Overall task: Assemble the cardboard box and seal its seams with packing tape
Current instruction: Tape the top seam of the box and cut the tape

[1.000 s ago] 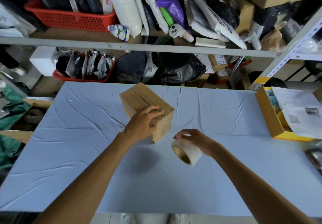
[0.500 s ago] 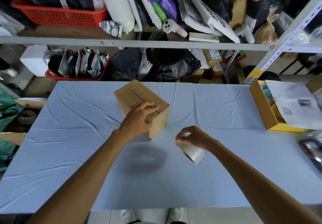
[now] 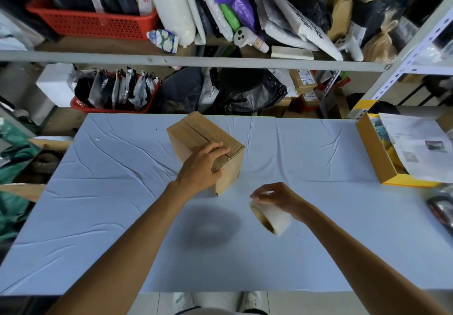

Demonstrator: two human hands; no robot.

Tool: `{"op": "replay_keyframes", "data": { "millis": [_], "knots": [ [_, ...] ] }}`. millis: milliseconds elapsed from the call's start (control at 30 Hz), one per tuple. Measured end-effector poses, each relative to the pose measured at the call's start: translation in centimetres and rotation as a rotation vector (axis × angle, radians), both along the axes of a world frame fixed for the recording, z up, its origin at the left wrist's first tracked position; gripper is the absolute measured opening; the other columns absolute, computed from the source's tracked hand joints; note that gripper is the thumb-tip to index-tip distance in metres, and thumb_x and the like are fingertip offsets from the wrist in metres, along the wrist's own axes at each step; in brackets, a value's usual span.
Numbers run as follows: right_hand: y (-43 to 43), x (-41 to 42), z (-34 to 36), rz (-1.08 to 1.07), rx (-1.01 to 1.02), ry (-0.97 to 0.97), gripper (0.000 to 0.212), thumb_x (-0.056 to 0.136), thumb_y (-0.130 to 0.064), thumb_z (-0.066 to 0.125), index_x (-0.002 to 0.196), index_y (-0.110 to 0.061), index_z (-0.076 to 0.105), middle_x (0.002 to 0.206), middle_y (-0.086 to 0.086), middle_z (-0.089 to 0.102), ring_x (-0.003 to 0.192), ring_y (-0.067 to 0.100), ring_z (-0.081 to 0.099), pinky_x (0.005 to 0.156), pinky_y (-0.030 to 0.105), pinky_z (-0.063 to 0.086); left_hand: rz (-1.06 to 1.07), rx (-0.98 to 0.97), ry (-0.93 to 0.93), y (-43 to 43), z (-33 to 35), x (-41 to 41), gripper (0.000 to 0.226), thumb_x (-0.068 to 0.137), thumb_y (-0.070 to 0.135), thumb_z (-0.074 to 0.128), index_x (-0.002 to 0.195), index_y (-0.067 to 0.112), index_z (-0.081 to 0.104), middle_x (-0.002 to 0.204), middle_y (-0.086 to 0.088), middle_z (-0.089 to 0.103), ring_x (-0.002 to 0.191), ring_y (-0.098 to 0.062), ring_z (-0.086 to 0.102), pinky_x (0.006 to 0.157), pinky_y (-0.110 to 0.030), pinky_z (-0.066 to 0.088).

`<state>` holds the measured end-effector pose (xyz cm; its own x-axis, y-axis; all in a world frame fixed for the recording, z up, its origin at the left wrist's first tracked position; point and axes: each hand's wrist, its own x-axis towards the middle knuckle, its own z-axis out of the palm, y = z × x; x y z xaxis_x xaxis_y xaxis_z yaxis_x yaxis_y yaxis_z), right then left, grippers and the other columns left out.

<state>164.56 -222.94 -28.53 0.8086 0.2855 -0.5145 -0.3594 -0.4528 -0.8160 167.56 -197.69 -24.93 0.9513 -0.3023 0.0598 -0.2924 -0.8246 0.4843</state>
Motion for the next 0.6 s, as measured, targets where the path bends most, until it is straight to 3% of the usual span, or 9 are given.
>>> {"op": "replay_keyframes", "data": {
  "millis": [133,233,300,367,467,600],
  "knots": [
    [0.3,0.0,0.5,0.030,0.033,-0.004,0.010,0.082,-0.020,0.074,0.091,-0.018,0.078,0.092,-0.008,0.076,0.083,-0.002,0.066,0.070,0.005,0.044,-0.069,-0.010,0.079,0.5,0.0,-0.4,0.073,0.082,0.021,0.068,0.146,0.032,0.033,0.155,0.009,0.024,0.144,-0.014,0.020,0.106,-0.035,0.038],
    [0.5,0.3,0.4,0.029,-0.004,-0.029,0.007,0.080,-0.022,0.076,0.086,-0.020,0.078,0.091,-0.001,0.076,0.081,0.002,0.064,0.071,0.011,0.043,-0.039,-0.212,-0.037,0.9,0.0,-1.5,0.071,0.082,0.025,0.067,0.145,0.034,0.035,0.153,0.012,0.026,0.141,-0.009,0.025,0.102,-0.022,0.036],
    [0.4,0.5,0.2,0.026,-0.012,-0.033,0.007,0.078,-0.022,0.077,0.085,-0.021,0.079,0.091,-0.003,0.077,0.083,0.002,0.066,0.071,0.010,0.044,0.192,-0.449,-0.261,1.4,-0.8,-2.7,0.052,0.086,0.024,0.057,0.137,0.024,0.046,0.139,0.011,0.043,0.129,-0.005,0.040,0.097,-0.011,0.035],
    [0.2,0.5,0.1,0.015,-0.002,-0.032,0.010,0.077,-0.022,0.078,0.087,-0.019,0.079,0.092,-0.005,0.077,0.088,0.002,0.069,0.074,0.008,0.046,0.582,-0.601,-0.343,2.5,-2.7,-4.2,0.043,0.083,0.014,0.053,0.126,0.017,0.051,0.123,0.003,0.052,0.113,-0.010,0.051,0.092,-0.016,0.042],
    [0.2,0.6,0.0,0.016,-0.008,-0.034,0.009,0.077,-0.021,0.078,0.086,-0.019,0.079,0.090,-0.006,0.077,0.085,-0.001,0.068,0.071,0.006,0.045,0.938,-0.510,-0.121,5.0,-7.3,-6.0,0.038,0.082,0.001,0.057,0.119,0.004,0.054,0.117,-0.017,0.055,0.108,-0.032,0.055,0.092,-0.040,0.045],
    [0.4,0.5,-0.3,0.002,-0.011,-0.046,0.013,0.077,-0.017,0.078,0.090,-0.014,0.079,0.088,-0.004,0.077,0.080,-0.002,0.068,0.069,0.006,0.045,0.987,-0.294,0.248,7.8,-12.1,-8.1,0.032,0.087,0.012,0.062,0.117,0.003,0.057,0.118,-0.022,0.054,0.108,-0.039,0.054,0.091,-0.043,0.044]
  ]
}}
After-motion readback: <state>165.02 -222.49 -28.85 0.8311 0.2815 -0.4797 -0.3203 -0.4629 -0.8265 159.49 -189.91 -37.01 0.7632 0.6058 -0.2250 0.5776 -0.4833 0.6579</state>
